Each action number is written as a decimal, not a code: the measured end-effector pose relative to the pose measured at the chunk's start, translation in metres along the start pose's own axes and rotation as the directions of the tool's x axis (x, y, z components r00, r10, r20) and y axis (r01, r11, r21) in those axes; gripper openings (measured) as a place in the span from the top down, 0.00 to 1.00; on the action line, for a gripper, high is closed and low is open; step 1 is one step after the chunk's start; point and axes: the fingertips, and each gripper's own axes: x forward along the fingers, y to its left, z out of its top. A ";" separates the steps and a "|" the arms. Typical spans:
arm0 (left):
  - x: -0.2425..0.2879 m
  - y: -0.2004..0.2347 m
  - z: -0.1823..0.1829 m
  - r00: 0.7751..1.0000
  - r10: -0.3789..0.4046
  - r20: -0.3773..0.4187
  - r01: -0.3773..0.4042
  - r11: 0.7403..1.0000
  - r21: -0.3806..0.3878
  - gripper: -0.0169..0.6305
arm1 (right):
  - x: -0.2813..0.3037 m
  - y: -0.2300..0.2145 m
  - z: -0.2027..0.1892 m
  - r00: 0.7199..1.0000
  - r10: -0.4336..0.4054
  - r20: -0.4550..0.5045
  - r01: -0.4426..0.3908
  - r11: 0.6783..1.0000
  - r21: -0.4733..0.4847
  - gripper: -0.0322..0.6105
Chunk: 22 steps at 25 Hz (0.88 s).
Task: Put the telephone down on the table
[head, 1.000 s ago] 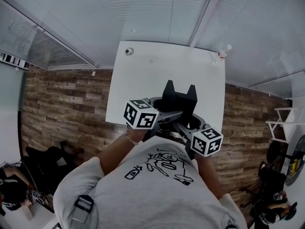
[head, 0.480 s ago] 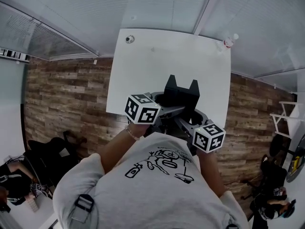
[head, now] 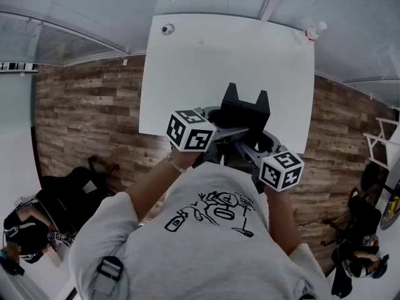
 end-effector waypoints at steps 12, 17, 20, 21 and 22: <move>0.033 0.025 -0.007 1.000 -0.021 -0.002 0.021 1.000 -0.001 0.51 | 0.011 -0.039 -0.010 1.000 -0.019 0.004 0.019 1.000 0.004 0.53; 0.054 0.044 -0.006 0.999 -0.030 -0.010 0.030 0.999 -0.013 0.51 | 0.020 -0.065 -0.011 0.999 -0.033 0.000 0.033 0.999 0.021 0.53; 0.061 0.050 -0.011 0.999 -0.037 -0.009 0.037 0.999 -0.011 0.51 | 0.023 -0.072 -0.017 0.999 -0.042 0.002 0.042 0.999 0.021 0.53; 0.063 0.052 -0.013 0.999 -0.038 -0.007 0.038 0.999 -0.010 0.51 | 0.025 -0.075 -0.019 0.999 -0.044 0.003 0.044 0.999 0.019 0.53; 0.064 0.055 -0.015 0.999 -0.039 -0.007 0.039 0.999 -0.009 0.51 | 0.026 -0.077 -0.021 0.999 -0.046 0.005 0.046 0.999 0.017 0.53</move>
